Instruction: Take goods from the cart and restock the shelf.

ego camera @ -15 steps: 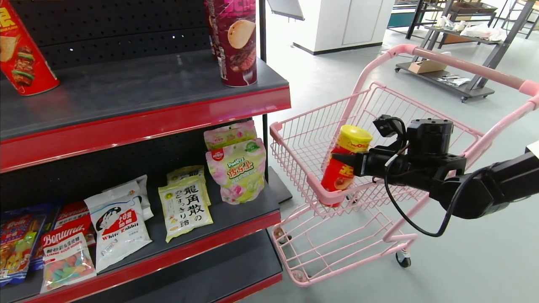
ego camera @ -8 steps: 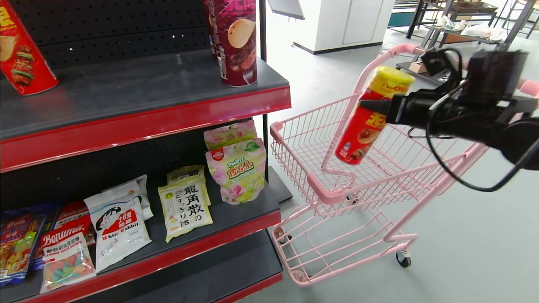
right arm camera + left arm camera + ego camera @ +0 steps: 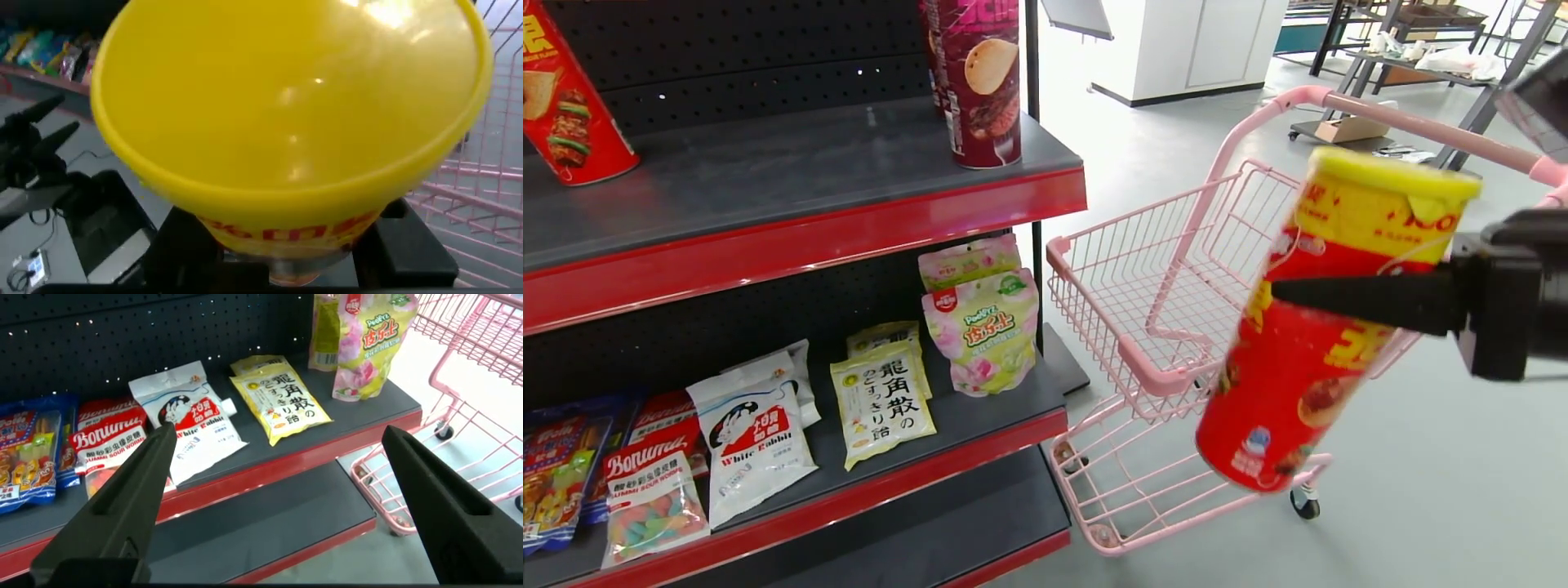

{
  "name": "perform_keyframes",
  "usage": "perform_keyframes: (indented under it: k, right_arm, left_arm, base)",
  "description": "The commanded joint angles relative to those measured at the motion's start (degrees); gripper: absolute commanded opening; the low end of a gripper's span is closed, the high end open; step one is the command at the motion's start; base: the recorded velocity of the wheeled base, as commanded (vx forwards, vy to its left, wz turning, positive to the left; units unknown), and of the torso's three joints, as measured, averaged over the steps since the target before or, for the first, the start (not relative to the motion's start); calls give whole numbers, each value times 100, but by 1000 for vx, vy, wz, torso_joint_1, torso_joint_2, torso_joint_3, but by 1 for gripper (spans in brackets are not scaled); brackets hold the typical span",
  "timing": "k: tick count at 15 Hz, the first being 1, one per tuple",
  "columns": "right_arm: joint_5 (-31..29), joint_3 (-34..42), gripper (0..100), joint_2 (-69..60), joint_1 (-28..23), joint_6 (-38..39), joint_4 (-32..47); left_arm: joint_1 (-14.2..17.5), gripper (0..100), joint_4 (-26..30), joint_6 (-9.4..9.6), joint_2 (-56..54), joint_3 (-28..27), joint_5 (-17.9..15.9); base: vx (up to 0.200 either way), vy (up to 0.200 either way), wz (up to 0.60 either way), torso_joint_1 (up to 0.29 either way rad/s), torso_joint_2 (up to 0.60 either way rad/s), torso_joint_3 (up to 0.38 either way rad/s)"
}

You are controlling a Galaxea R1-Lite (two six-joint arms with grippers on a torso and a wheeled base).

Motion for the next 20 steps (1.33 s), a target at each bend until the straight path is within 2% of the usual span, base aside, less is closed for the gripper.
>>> perform_keyframes:
  k: [1,5,6,11,20]
  right_arm:
    - [-12,555,0,-164,192,-302,68]
    - [-38,625,0,73,-10,-398,-64]
    - [-56,669,0,152,-160,-521,-371]
    - [-82,678,0,134,-256,-636,-494]
    - [-47,142,0,398,-256,-706,-512]
  left_arm:
    - [4,100,0,-2,7,1,-2]
    - [4,100,0,-2,7,1,-2]
    - [4,100,0,-2,7,10,-2]
    - [4,100,0,-2,7,1,-2]
    - [4,100,0,-2,7,1,-2]
  base:
    - [0,0,0,0,0,0]
    - [0,0,0,0,0,0]
    - [0,0,0,0,0,0]
    - [0,0,0,7,-40,-33]
    - [0,0,0,114,-461,-345]
